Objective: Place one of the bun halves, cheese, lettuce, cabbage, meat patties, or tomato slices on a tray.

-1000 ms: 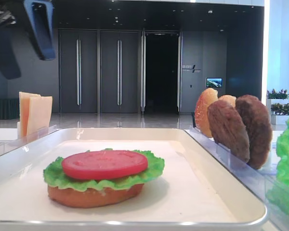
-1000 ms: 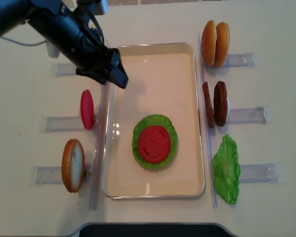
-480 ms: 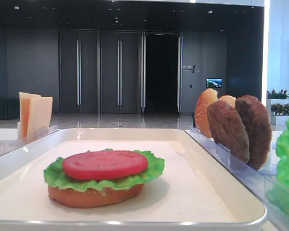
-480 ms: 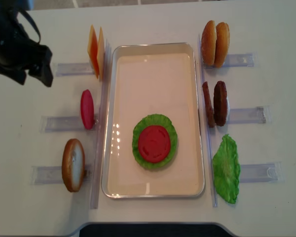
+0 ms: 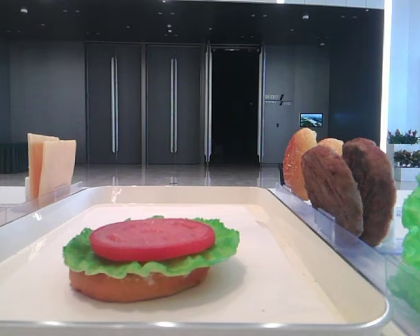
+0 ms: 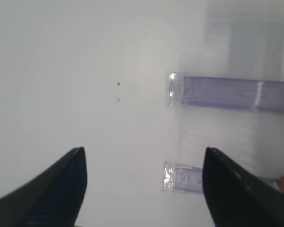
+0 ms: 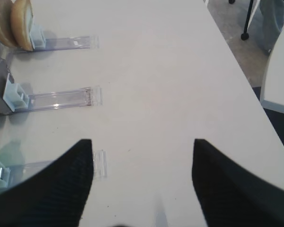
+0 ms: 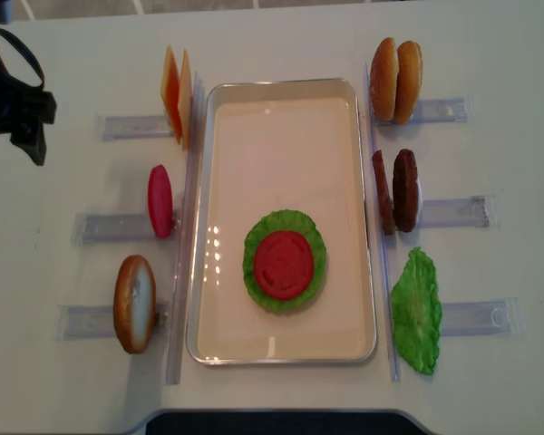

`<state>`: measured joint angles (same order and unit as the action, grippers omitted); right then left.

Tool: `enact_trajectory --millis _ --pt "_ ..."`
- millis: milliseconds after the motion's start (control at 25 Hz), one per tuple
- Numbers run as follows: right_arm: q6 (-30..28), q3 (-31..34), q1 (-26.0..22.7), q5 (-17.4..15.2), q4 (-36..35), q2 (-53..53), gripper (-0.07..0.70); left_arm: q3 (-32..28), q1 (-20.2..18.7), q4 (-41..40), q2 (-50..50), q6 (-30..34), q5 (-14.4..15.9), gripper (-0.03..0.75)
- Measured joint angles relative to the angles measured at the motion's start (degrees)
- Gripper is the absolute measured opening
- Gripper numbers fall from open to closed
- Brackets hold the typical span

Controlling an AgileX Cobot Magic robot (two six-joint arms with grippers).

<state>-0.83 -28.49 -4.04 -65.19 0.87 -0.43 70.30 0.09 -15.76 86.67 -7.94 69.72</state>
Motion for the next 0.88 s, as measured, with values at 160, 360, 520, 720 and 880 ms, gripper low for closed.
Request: enact_trajectory --millis 160,360,520,720,880 --pt "0.0 0.0 0.0 0.0 0.0 0.0 0.461 -6.3 0.0 0.3 -4.3 -1.3 0.0 0.56" --pt "0.0 0.0 0.0 0.0 0.0 0.0 0.461 -16.5 0.0 2.3 -14.1 -1.5 0.0 0.526" --pt "0.0 0.0 0.0 0.0 0.0 0.0 0.461 -26.9 0.0 2.8 -25.9 -1.5 -0.2 0.492" --pt "0.0 0.0 0.0 0.0 0.0 0.0 0.461 -33.7 0.0 2.9 -36.0 -1.5 -1.3 0.484" --pt "0.0 0.0 0.0 0.0 0.0 0.0 0.461 -39.0 0.0 4.0 -46.5 -1.5 -3.2 0.482"
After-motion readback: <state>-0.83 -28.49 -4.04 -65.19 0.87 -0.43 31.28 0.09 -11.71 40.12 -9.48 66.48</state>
